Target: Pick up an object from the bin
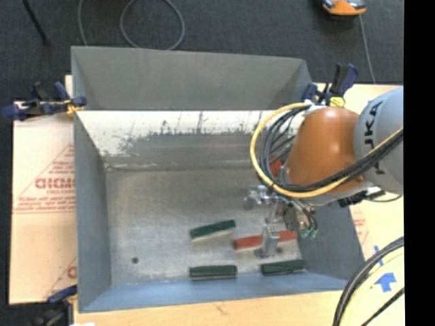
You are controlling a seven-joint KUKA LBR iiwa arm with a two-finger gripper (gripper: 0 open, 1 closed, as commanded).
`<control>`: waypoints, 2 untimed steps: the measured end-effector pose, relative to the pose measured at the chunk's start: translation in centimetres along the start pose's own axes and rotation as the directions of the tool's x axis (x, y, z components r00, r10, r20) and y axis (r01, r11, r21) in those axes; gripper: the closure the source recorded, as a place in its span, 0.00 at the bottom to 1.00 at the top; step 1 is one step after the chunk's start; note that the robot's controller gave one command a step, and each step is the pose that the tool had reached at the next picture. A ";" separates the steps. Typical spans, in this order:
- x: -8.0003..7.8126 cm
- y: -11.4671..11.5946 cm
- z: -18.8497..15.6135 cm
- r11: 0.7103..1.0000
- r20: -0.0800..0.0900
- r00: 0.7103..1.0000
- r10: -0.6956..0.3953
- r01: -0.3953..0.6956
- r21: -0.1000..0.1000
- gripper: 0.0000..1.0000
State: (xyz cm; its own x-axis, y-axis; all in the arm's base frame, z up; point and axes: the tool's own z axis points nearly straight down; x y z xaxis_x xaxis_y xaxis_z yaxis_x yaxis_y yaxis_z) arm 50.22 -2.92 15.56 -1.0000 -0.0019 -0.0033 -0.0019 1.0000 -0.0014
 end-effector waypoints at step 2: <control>-1.6 -1.2 8.5 0.998 0.002 0.998 0.056 -0.056 -0.001 1.00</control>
Offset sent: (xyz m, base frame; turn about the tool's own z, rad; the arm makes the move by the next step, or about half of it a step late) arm 0.0144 -0.0120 -0.0856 0.0588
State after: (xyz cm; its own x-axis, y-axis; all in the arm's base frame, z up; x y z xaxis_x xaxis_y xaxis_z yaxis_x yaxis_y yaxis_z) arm 51.80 -4.16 7.08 -0.9985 0.0537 -0.0051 0.0537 0.9986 0.0002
